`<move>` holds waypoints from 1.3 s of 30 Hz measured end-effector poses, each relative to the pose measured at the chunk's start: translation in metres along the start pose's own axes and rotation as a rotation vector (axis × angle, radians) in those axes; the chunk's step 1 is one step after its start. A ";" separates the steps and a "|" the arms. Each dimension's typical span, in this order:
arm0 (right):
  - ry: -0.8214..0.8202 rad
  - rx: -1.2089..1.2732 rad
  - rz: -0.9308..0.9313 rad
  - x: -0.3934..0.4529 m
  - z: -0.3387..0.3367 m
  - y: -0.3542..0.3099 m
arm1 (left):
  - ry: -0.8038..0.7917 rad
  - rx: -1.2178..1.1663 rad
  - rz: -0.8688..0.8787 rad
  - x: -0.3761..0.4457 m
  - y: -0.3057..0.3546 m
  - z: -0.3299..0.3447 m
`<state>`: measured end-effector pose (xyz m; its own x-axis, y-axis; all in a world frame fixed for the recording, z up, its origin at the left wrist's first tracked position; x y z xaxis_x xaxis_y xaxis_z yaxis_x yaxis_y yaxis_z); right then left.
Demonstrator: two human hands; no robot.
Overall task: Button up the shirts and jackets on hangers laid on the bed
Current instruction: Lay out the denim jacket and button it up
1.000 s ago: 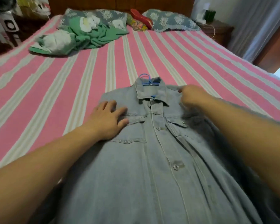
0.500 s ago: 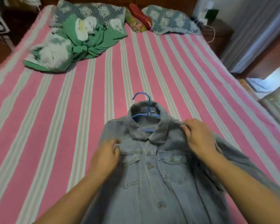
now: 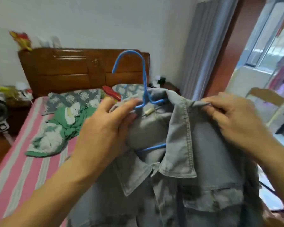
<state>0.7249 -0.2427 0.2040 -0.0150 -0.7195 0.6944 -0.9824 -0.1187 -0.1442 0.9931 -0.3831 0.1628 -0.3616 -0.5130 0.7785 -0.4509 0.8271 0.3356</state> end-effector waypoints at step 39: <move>0.057 0.871 -0.847 0.142 0.182 -0.528 | 0.131 1.280 -0.396 -0.203 -0.056 -0.544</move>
<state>1.2757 -0.4064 0.2503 0.5410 -0.1624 0.8252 -0.2312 -0.9721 -0.0398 1.5354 -0.2007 0.2744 0.0168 -0.5807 0.8140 -0.9716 -0.2015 -0.1237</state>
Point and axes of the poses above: each hand's wrist, its own x-axis towards the middle knuckle, its own z-axis out of the palm, y = z × x, the point moved 1 cm from there along x, towards the middle knuckle, and after that the axes turned 7 degrees about -z, right-handed, at the moved point
